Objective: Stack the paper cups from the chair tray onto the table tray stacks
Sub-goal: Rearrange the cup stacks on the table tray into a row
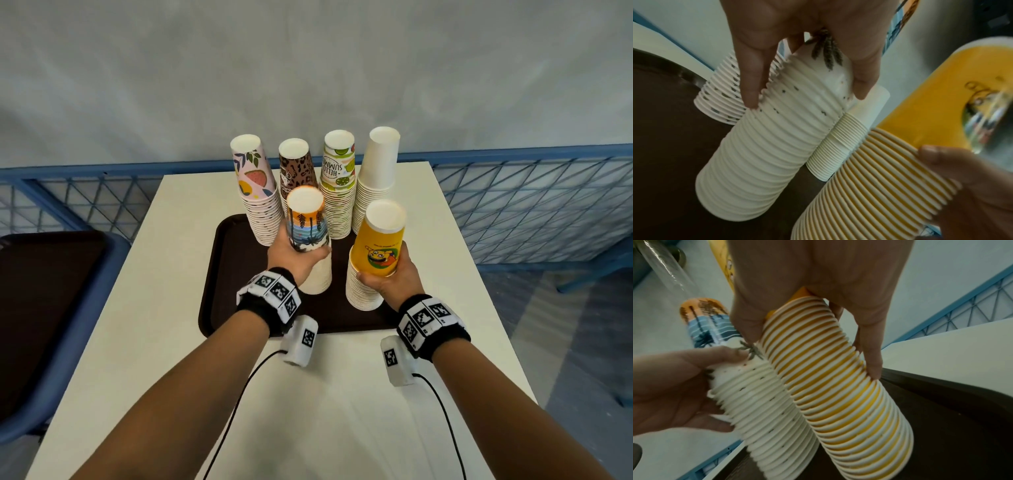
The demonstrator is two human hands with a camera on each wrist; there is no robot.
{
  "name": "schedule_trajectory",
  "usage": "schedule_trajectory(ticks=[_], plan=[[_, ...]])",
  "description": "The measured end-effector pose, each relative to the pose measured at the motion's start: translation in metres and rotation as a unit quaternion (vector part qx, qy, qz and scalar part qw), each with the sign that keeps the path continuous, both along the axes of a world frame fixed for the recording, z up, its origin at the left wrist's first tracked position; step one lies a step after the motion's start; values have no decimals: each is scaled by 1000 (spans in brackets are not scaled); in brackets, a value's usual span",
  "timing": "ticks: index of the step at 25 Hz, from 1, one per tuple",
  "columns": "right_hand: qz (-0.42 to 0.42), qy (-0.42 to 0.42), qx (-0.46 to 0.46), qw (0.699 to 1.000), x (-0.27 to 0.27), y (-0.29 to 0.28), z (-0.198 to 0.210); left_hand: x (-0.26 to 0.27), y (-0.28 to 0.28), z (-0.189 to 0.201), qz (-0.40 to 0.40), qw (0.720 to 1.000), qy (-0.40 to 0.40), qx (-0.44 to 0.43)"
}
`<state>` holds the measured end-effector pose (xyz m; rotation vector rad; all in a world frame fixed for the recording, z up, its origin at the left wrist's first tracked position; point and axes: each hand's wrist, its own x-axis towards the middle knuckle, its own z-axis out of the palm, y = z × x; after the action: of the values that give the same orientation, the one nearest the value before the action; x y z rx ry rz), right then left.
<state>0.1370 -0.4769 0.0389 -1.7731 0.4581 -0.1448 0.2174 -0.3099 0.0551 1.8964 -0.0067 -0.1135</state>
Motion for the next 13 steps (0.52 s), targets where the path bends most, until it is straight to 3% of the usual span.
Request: schedule_trajectory(ticks=[5,13], plan=[[17,-6,-5,1000,17,24,3,2,68,-2,62,998,-4,17],[52,-10,25,998,61,96,-1,79,121,-1,98,994,-12,42]])
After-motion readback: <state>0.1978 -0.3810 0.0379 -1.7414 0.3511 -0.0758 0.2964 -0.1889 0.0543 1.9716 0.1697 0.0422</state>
